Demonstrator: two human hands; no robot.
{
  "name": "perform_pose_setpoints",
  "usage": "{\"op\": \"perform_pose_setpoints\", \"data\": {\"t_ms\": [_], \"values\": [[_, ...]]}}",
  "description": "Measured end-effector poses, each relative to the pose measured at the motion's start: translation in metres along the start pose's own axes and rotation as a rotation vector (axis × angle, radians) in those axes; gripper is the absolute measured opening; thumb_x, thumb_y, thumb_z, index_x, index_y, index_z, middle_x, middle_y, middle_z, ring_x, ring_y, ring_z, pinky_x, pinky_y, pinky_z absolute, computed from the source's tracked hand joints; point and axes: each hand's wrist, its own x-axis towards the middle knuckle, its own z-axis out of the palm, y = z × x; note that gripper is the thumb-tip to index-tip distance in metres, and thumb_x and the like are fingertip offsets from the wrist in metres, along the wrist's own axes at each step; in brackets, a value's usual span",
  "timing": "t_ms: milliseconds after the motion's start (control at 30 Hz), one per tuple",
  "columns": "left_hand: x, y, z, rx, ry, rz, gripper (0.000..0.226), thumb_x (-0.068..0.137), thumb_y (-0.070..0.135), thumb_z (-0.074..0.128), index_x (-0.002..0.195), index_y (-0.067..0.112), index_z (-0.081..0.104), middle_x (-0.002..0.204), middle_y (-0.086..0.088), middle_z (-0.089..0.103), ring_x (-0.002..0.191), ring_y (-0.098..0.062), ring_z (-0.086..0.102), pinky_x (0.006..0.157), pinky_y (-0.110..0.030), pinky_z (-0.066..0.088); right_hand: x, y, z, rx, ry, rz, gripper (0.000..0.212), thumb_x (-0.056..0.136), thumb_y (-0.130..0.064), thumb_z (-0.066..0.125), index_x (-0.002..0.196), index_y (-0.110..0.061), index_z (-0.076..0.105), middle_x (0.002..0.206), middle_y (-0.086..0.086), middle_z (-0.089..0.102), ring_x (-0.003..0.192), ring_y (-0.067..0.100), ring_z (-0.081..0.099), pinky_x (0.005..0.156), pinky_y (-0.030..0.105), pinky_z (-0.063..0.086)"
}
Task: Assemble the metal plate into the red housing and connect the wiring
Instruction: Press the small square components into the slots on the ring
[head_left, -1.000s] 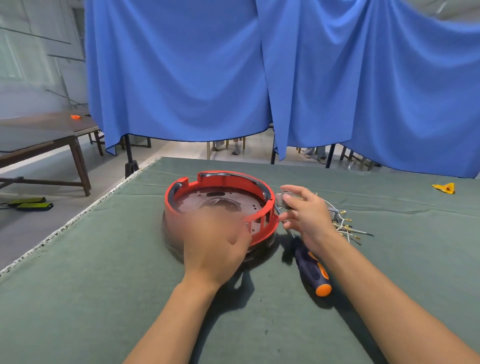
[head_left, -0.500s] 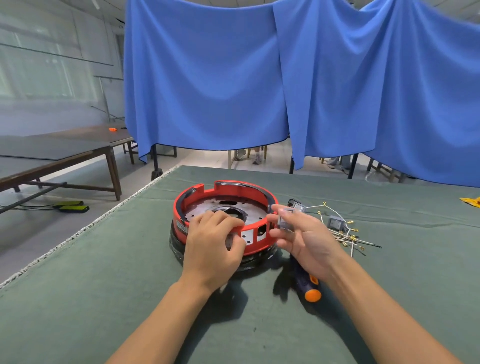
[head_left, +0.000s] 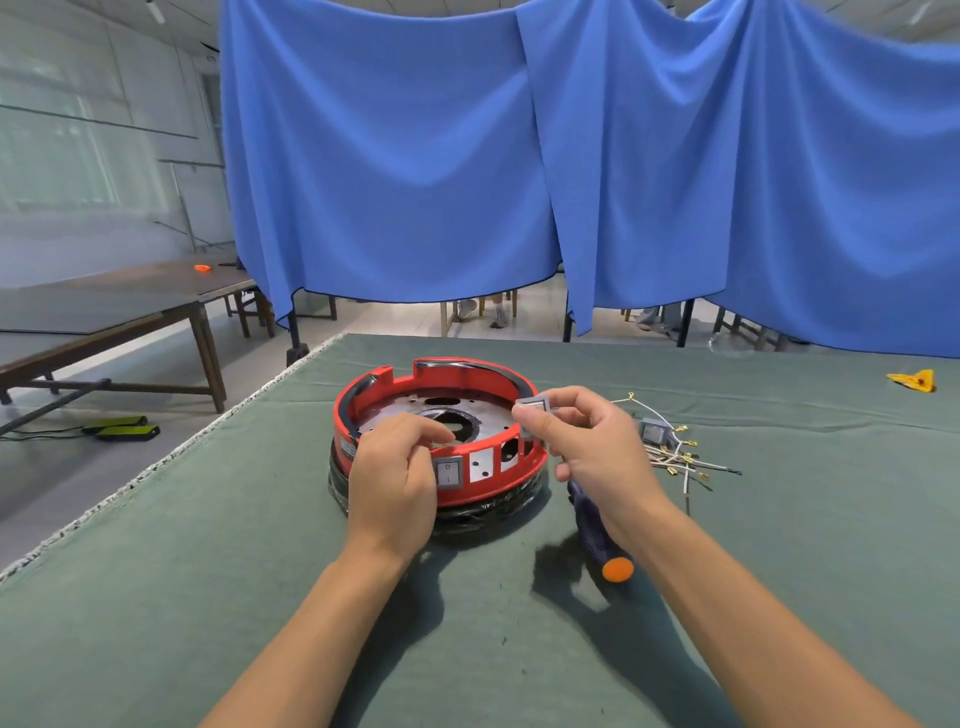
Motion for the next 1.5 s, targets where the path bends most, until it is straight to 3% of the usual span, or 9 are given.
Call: {"op": "perform_pose_setpoints", "data": {"t_ms": [167, 300, 467, 633, 800, 900, 1133, 1300, 1500], "values": [[0.0, 0.002, 0.0, 0.018, 0.003, 0.067, 0.025, 0.073, 0.008, 0.045, 0.082, 0.013, 0.069, 0.081, 0.026, 0.054, 0.081, 0.002, 0.052, 0.079, -0.033, 0.049, 0.0, 0.003, 0.005, 0.178, -0.07, 0.13, 0.027, 0.075, -0.02, 0.076, 0.095, -0.006, 0.066, 0.065, -0.002, 0.07, 0.048, 0.008, 0.058, 0.041, 0.019, 0.045], [-0.002, 0.006, -0.005, 0.105, -0.027, 0.199, 0.025, 0.074, 0.014, 0.05, 0.087, 0.011, 0.071, 0.085, 0.012, 0.063, 0.088, -0.007, 0.05, 0.084, -0.033, 0.046, -0.003, 0.004, 0.01, 0.224, -0.119, 0.188, 0.047, 0.058, -0.032, 0.079, 0.095, -0.006, 0.066, 0.072, 0.004, 0.073, 0.053, 0.015, 0.066, 0.044, 0.021, 0.05], [-0.004, 0.011, -0.001, 0.152, -0.143, 0.37, 0.027, 0.082, 0.033, 0.058, 0.094, 0.013, 0.07, 0.094, 0.006, 0.067, 0.093, -0.013, 0.053, 0.086, -0.029, 0.043, -0.005, 0.006, 0.008, 0.162, -0.087, 0.18, 0.027, 0.077, -0.034, 0.075, 0.085, -0.011, 0.065, 0.066, 0.001, 0.071, 0.058, 0.019, 0.07, 0.043, 0.02, 0.049], [-0.005, 0.011, 0.005, 0.181, -0.157, 0.384, 0.027, 0.082, 0.035, 0.065, 0.095, 0.011, 0.068, 0.093, 0.003, 0.068, 0.091, -0.018, 0.057, 0.081, -0.035, 0.049, -0.006, 0.006, 0.009, 0.06, -0.136, 0.163, 0.035, 0.087, -0.04, 0.064, 0.092, -0.005, 0.066, 0.064, 0.005, 0.072, 0.054, 0.018, 0.069, 0.042, 0.019, 0.048], [-0.004, 0.009, -0.001, 0.103, -0.158, 0.289, 0.033, 0.088, 0.03, 0.05, 0.11, 0.011, 0.065, 0.103, 0.004, 0.065, 0.099, -0.014, 0.053, 0.087, -0.033, 0.045, -0.005, 0.009, 0.008, -0.235, -0.063, -0.123, 0.006, 0.089, -0.024, 0.061, 0.087, -0.022, 0.066, 0.08, -0.002, 0.072, 0.06, 0.015, 0.068, 0.048, 0.02, 0.047], [-0.001, 0.008, -0.003, 0.1, -0.168, 0.25, 0.036, 0.088, 0.033, 0.044, 0.109, 0.012, 0.063, 0.103, 0.005, 0.063, 0.1, -0.013, 0.048, 0.087, -0.031, 0.042, -0.006, 0.009, 0.004, -0.318, -0.152, -0.228, 0.024, 0.084, -0.011, 0.063, 0.096, -0.031, 0.067, 0.091, -0.012, 0.07, 0.068, 0.011, 0.066, 0.052, 0.014, 0.046], [0.0, 0.009, -0.005, 0.102, -0.246, 0.252, 0.04, 0.088, 0.034, 0.04, 0.112, 0.012, 0.064, 0.104, 0.005, 0.063, 0.101, -0.014, 0.046, 0.089, -0.03, 0.04, -0.004, 0.009, 0.006, -0.319, -0.188, -0.257, 0.018, 0.079, -0.023, 0.075, 0.092, -0.029, 0.064, 0.077, -0.004, 0.07, 0.059, 0.017, 0.068, 0.048, 0.016, 0.046], [0.0, 0.011, -0.004, 0.171, -0.124, 0.144, 0.036, 0.078, 0.022, 0.046, 0.108, 0.015, 0.065, 0.096, 0.005, 0.065, 0.095, -0.01, 0.051, 0.088, -0.029, 0.037, -0.002, 0.017, 0.005, -0.447, -0.184, -0.173, 0.016, 0.075, -0.019, 0.074, 0.081, -0.017, 0.059, 0.069, 0.003, 0.07, 0.05, 0.017, 0.066, 0.043, 0.017, 0.041], [0.0, 0.004, -0.006, 0.274, -0.172, 0.058, 0.032, 0.064, 0.011, 0.046, 0.086, 0.015, 0.069, 0.091, 0.005, 0.064, 0.093, -0.017, 0.057, 0.086, -0.029, 0.031, -0.001, 0.026, 0.003, -0.701, -0.157, -0.182, 0.021, 0.07, -0.037, 0.071, 0.072, -0.026, 0.053, 0.069, -0.004, 0.067, 0.064, 0.017, 0.066, 0.07, 0.04, 0.055]]}}
